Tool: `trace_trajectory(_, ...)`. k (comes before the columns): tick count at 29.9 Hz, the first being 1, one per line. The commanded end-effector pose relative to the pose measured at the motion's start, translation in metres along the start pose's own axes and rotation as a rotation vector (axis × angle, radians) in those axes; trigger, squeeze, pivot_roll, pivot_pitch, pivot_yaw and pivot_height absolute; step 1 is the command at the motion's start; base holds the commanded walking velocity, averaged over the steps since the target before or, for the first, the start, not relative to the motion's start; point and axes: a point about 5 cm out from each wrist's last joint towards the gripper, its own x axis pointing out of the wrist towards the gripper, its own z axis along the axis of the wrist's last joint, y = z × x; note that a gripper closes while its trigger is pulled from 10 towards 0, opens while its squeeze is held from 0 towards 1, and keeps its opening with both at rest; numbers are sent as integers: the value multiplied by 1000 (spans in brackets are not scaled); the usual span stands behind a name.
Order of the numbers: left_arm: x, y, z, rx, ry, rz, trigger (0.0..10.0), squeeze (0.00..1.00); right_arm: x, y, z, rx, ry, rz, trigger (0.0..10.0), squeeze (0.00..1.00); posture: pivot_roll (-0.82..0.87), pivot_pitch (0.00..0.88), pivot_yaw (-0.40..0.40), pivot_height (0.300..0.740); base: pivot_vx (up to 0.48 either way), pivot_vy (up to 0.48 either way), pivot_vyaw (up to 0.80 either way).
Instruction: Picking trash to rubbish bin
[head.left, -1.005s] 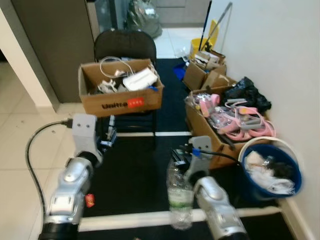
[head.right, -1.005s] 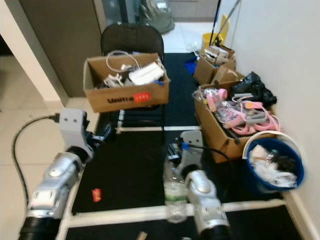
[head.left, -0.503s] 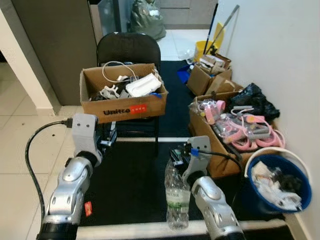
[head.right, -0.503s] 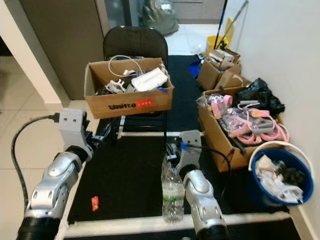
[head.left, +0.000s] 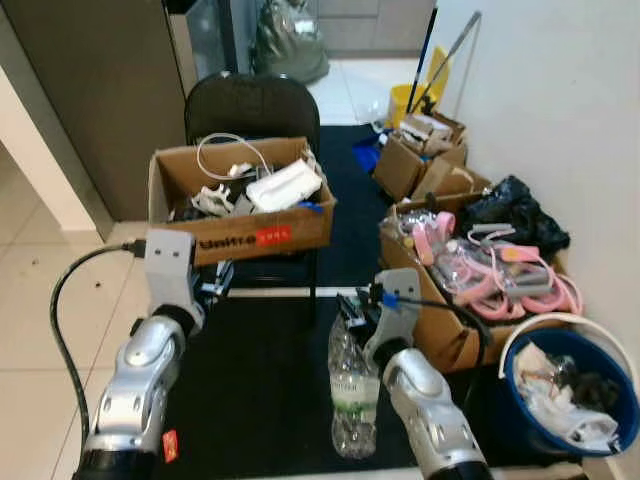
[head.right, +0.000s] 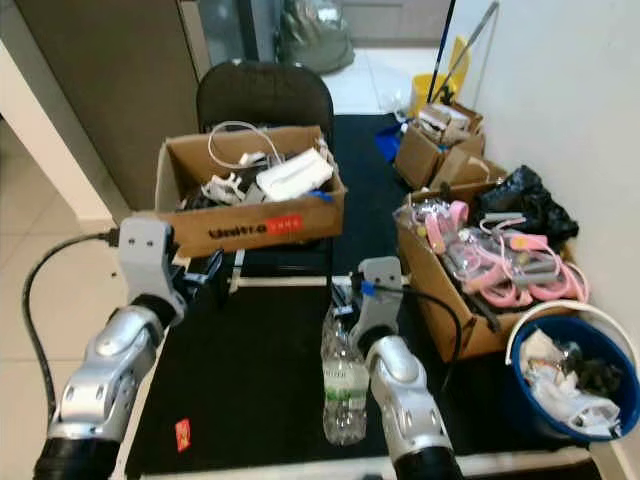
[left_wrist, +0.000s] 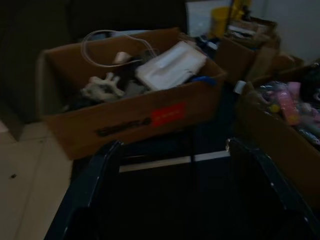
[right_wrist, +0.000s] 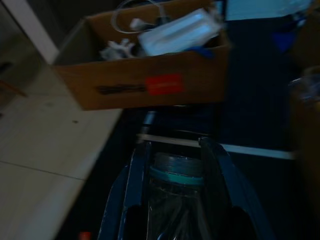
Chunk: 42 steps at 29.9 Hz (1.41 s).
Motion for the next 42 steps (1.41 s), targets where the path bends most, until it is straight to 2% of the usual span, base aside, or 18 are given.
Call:
trace_trajectory(1,-3,1,-3,4,14,4,10000,86,-1,0,2,9,-5,-1,10000,0,21,130,16,740,352,0,0)
trace_trajectory(25,-5,3,-4,12,19,5,10000,94,3,7,4,-25,-9,56,10000,0,29,132,19,740,351,0,0)
trace_trajectory(33,-5,3,-3,19,21,5,10000,94,4,11,5,-35,-16,82,10000,0,32,128,20,740,351,0,756)
trace_trajectory(36,-5,4,-3,21,22,5,10000,90,6,10,6,-6,-19,63,10000,0,33,127,25,740,351,0,0)
trace_trajectory(42,-4,4,-2,23,20,3,10000,94,9,11,8,-10,-26,74,10000,0,33,127,25,740,352,0,0)
